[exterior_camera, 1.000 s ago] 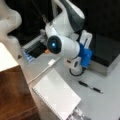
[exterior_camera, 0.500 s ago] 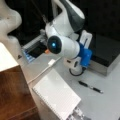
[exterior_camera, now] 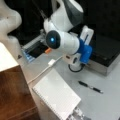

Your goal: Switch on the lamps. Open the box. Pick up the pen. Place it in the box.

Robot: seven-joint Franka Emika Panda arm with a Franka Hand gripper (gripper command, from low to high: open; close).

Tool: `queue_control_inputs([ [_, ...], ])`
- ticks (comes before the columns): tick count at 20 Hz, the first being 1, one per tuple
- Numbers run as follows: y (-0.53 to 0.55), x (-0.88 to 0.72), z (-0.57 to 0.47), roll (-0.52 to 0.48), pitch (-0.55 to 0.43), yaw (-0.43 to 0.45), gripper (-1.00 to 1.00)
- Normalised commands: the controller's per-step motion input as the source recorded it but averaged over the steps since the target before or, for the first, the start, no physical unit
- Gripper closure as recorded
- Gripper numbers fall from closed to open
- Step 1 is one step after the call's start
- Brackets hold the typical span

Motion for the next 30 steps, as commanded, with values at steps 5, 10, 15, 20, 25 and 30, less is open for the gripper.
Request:
queue_control_inputs([
  [5,0.25,0.14,0.42,-0.111,0.113,0.047,1.0],
  [10,0.31,0.22,0.4,-0.203,0.131,0.175,1.0],
  [15,0.36,0.29,0.39,-0.261,0.065,0.375,1.0],
  [20,0.37,0.29,0.36,-0.182,0.069,0.341,1.0],
  [25,0.33,0.26,0.23,-0.133,0.099,0.215,1.0],
  [30,0.31,0.21,0.22,-0.107,0.141,0.169,1.0],
])
